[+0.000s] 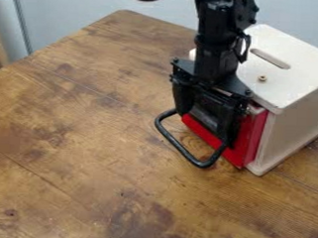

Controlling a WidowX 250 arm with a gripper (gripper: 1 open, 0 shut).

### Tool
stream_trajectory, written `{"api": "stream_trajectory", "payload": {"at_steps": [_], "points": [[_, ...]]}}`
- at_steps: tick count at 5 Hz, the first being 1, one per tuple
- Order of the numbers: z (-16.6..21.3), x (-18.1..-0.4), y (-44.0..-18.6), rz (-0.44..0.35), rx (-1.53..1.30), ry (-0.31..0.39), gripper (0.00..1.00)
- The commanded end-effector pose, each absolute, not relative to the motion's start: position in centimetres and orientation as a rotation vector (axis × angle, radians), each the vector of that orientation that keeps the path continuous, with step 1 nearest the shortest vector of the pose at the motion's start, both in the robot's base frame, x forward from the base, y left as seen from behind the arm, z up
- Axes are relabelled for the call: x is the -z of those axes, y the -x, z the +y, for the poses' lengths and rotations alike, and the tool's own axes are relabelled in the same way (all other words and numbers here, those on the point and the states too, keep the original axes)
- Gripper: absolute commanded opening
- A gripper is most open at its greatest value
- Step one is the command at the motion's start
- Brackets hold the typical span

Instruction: Close the drawer

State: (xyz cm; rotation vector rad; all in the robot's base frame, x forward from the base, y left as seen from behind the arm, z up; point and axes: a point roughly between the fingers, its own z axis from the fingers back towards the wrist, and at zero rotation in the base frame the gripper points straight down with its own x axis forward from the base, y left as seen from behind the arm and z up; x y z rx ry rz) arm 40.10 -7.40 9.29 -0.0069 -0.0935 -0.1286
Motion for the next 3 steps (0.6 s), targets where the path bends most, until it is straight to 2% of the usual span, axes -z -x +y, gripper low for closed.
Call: {"api": "stream_trajectory", "payload": {"at_steps": [1,3], "points": [[-6.65,-11.65,-41.38,-0.173,0.104,0.008,1.00],[-6.28,-11.40,-41.89,-0.180,0.080,0.007,1.00]]}}
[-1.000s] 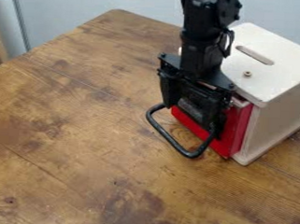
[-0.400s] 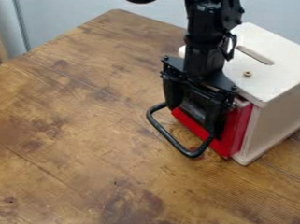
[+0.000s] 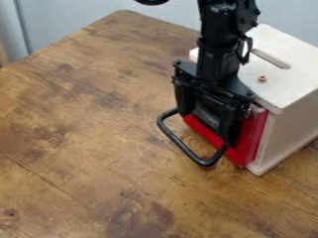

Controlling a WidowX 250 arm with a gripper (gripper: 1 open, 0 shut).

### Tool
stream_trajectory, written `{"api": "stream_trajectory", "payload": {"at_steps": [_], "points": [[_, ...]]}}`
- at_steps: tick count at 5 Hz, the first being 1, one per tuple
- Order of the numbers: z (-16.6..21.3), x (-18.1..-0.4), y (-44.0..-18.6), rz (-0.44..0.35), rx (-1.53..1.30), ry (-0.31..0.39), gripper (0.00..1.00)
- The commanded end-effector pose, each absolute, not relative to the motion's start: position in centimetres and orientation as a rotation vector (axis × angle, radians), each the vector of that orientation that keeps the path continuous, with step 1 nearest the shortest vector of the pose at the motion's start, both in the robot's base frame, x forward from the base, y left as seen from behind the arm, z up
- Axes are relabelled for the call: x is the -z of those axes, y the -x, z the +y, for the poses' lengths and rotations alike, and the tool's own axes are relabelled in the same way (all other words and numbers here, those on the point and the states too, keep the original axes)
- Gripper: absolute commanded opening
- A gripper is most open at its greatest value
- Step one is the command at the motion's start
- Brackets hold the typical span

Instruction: Close the drawer

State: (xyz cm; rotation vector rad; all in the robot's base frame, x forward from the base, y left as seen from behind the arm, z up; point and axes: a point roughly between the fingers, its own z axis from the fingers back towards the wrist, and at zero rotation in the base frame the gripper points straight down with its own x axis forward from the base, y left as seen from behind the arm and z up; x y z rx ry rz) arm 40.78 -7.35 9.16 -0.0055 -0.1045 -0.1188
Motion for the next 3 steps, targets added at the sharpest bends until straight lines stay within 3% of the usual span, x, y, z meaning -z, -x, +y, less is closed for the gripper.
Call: {"api": "stream_trajectory", "payload": {"at_steps": [1,3], "points": [[-6.16,-11.28,-42.12,-0.175,0.073,0.007,1.00],[-5.87,-10.91,-42.41,-0.164,0.061,0.007,1.00]]}}
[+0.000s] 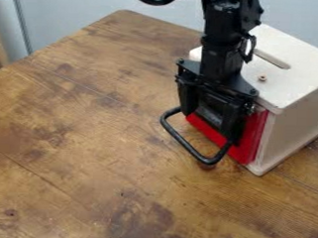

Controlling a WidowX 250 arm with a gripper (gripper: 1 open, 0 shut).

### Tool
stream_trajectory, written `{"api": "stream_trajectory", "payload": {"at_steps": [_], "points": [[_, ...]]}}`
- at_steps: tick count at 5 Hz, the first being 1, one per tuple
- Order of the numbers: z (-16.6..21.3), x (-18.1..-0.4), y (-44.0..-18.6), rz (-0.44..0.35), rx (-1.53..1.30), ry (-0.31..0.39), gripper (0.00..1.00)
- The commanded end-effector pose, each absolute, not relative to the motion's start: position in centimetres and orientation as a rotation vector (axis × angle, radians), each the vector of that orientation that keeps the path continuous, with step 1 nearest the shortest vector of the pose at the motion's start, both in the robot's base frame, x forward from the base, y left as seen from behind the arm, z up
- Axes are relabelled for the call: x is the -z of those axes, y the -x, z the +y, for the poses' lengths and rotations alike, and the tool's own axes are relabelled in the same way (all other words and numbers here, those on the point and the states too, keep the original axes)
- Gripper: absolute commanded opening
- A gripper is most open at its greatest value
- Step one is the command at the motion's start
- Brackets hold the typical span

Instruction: Close the drawer

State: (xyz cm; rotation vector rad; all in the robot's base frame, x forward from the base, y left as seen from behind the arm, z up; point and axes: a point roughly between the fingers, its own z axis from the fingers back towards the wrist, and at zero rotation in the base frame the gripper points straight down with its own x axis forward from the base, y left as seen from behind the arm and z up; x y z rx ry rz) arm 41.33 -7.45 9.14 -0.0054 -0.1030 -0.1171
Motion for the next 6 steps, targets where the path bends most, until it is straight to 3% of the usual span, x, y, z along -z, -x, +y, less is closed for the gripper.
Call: {"api": "stream_trajectory", "payload": {"at_steps": [1,6], "points": [[-5.7,-10.7,-42.6,-0.161,0.054,0.008,1.00],[-5.0,-9.7,-42.9,-0.136,0.026,0.001,1.00]]}}
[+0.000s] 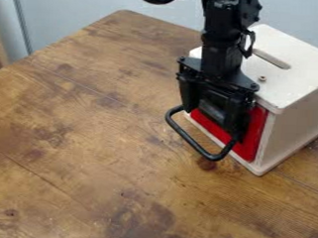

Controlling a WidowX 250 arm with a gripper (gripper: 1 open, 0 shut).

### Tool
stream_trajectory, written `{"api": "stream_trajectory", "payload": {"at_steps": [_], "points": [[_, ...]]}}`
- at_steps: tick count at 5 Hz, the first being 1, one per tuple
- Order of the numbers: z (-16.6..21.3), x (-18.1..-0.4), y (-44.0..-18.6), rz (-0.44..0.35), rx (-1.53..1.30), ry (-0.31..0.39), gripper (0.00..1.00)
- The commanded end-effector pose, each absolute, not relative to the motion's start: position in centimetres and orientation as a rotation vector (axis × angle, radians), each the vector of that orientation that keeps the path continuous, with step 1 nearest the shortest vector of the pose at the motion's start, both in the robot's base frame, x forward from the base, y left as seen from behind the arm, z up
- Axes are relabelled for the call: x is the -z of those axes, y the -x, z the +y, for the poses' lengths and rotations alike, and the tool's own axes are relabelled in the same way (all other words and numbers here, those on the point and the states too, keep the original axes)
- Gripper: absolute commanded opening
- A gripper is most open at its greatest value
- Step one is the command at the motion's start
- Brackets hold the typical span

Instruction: Close the drawer

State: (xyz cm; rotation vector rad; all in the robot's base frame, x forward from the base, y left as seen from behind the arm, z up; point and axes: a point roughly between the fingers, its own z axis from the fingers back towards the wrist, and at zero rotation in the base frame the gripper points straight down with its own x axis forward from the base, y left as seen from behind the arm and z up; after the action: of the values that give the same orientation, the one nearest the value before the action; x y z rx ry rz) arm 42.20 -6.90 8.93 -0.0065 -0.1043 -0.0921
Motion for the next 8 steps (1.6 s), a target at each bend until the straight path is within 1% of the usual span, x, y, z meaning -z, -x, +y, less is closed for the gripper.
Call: {"api": "stream_trajectory", "payload": {"at_steps": [1,4,6,7,8], "points": [[-5.0,-10.4,-42.9,-0.132,0.018,-0.001,1.00],[-5.1,-12.9,-42.7,-0.182,0.001,-0.005,1.00],[-5.2,-14.6,-42.7,-0.216,-0.007,0.008,1.00],[-5.3,-15.7,-42.7,-0.218,-0.009,0.014,1.00],[-5.6,-17.4,-42.8,-0.229,-0.016,0.016,1.00]]}}
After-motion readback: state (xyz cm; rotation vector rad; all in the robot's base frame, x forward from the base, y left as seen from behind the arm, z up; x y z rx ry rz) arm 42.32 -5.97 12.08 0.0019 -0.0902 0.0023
